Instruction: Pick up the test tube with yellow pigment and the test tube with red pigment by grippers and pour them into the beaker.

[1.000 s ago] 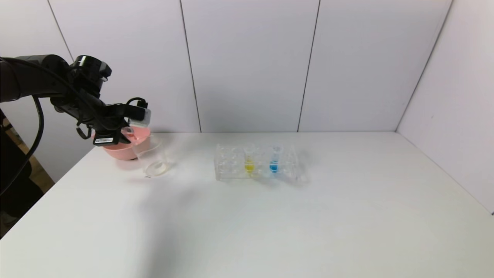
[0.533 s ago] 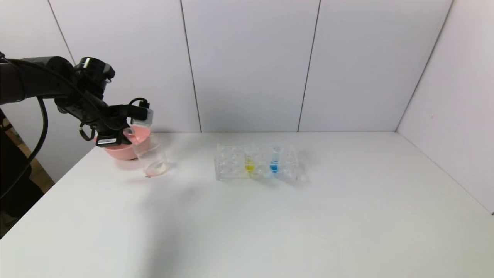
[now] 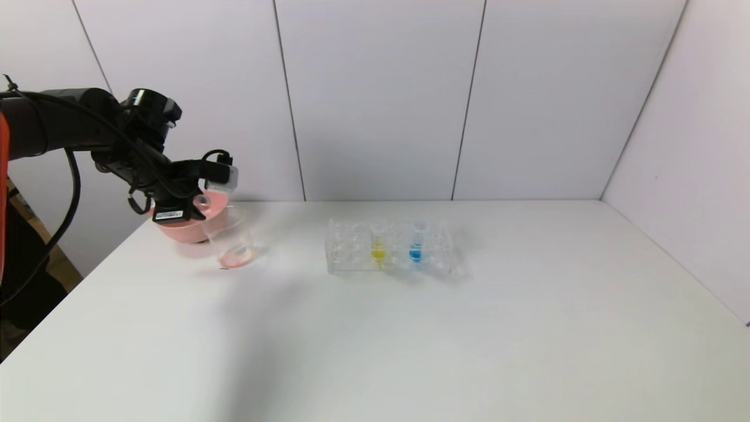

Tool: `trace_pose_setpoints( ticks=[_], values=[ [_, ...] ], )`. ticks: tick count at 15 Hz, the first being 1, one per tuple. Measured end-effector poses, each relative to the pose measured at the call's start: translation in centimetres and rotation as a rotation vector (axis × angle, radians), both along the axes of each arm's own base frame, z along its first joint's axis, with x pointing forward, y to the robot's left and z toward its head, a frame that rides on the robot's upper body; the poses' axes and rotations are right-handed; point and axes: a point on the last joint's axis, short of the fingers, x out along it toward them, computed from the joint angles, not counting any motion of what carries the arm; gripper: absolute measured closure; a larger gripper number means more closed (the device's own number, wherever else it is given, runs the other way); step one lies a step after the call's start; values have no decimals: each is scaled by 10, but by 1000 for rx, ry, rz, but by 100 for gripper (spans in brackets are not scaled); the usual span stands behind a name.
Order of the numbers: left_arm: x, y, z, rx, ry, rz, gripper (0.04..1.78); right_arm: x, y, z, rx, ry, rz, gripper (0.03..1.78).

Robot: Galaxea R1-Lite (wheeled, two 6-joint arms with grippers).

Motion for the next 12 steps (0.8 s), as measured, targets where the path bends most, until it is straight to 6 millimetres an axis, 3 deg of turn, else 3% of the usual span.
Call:
trace_pose_setpoints(
  ticks=[12],
  values=[
    [1,-6,-1,16,0,17,133,0,0,0,0,0,0,170]
  ],
)
